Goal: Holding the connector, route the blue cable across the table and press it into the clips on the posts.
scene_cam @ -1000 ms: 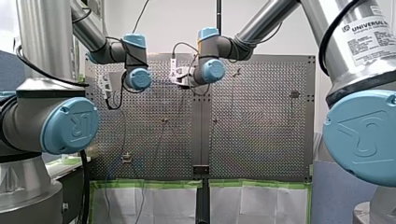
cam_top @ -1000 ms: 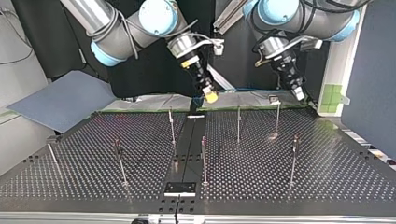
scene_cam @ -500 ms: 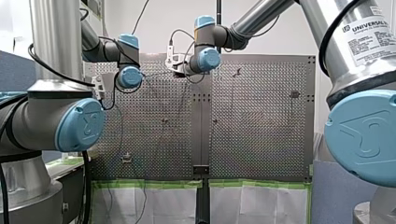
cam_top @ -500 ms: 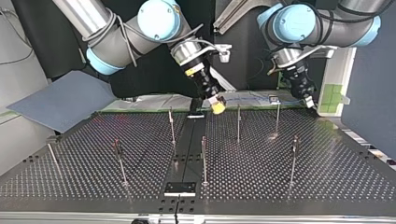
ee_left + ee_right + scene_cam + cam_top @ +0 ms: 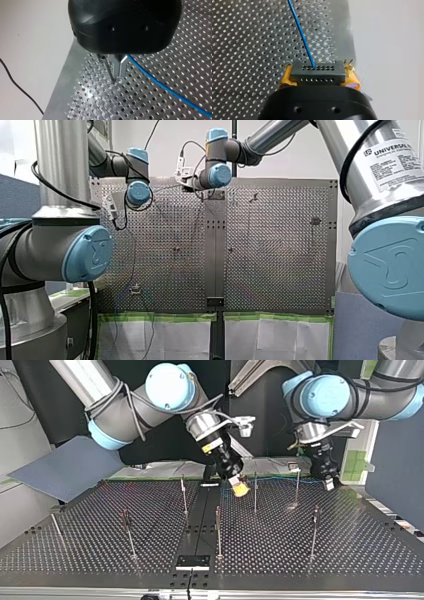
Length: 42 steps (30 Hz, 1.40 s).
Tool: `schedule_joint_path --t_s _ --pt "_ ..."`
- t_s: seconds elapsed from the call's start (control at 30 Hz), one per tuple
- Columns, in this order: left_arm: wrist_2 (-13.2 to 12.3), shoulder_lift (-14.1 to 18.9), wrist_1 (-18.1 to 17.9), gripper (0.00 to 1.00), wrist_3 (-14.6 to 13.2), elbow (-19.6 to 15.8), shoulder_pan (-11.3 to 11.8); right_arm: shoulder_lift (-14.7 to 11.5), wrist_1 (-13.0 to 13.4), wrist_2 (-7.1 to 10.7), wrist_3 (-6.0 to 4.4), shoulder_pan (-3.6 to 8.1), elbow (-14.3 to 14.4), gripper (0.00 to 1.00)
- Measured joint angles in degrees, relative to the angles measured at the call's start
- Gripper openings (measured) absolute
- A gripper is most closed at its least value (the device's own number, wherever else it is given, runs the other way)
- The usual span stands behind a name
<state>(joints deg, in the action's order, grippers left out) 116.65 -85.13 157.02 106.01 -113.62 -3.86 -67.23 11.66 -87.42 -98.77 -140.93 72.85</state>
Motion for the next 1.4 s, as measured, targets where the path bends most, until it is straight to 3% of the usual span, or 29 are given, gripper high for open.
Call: schedule_joint_path --t_s 0.23,0.47,0.73,0.97,1.4 --pt "-3.1 -0.5 -0.7 0.0 1.2 1.4 1.0 1.0 -1.3 0.05 -0.54 0.24 -3.2 0.0" --pt "-6.5 -2.6 0.5 0.0 -0.9 3.6 1.9 3.9 -1.6 0.23 -0.62 -0.22 -5.6 0.0" --pt "-10.5 -2.9 1.1 0.0 -2.1 4.5 3.2 7.7 -2.4 0.39 -0.69 -1.43 -9.3 0.0" --pt "-13.7 -2.9 2.2 0.0 -4.9 4.9 4.8 10.7 -2.5 0.37 -1.44 -2.11 -12.3 0.0" --pt "-11.6 -2.7 5.5 0.0 -8.8 5.6 7.4 12.4 -2.6 0.36 -2.37 -1.95 -14.9 0.0"
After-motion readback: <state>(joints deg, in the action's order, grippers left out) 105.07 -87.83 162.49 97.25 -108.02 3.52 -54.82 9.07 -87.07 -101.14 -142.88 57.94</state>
